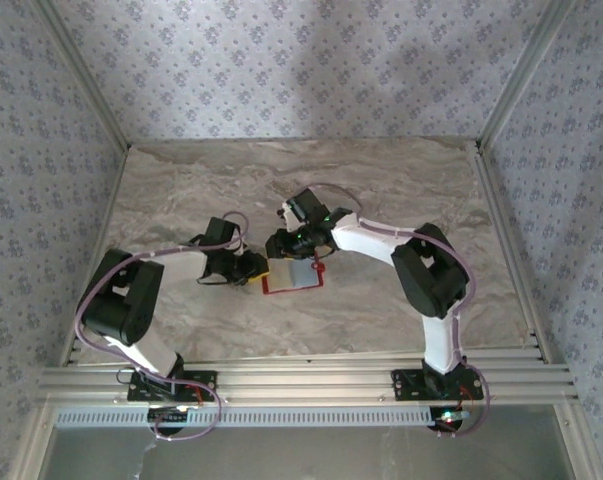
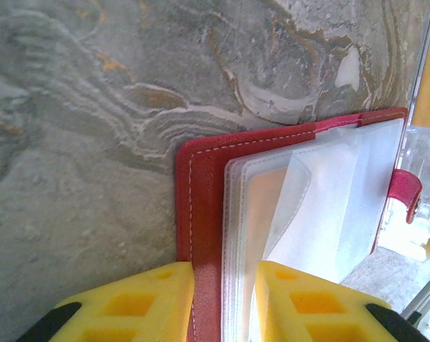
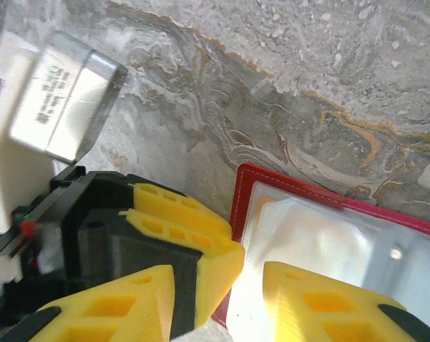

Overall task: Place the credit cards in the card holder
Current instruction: Flip over the card slot in the card holder, then pick up the credit card from the storage box.

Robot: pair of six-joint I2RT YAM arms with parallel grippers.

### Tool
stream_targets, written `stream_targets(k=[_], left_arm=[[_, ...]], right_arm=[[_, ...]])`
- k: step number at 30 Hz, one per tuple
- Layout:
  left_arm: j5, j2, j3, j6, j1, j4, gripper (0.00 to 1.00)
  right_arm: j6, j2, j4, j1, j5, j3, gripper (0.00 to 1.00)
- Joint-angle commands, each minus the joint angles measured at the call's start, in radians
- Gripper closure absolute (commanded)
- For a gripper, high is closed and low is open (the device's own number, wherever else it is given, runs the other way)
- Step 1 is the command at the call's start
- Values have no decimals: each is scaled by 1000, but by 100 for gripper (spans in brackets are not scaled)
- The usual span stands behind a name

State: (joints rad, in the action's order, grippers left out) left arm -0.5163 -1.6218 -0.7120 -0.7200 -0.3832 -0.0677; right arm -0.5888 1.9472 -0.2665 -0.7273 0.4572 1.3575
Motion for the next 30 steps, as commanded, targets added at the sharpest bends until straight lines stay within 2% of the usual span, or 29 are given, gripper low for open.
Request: stream_targets(k=[1,4,8,12,18,30], left_arm=[[14,32,31,-4,11,-55,68],[13,47,36,-5,16,-54,65],[9,61,43,-7,19,-44,60],[2,60,43,-5,17,-37,57],[-2,51,42,-1,15,-28,55],[-2,20,34,2,13,-27,55]], right_arm=[[45,-68,-66,25,-45,-37,61],[73,-113,-112,54,-97,-49,61],[114,-176,-232,104,-245,-26,58],[156,-176,-362,158,-393,46,54],[194,-107,-424,184,-444,141,52],[236,24,-473,179,-466,257,53]])
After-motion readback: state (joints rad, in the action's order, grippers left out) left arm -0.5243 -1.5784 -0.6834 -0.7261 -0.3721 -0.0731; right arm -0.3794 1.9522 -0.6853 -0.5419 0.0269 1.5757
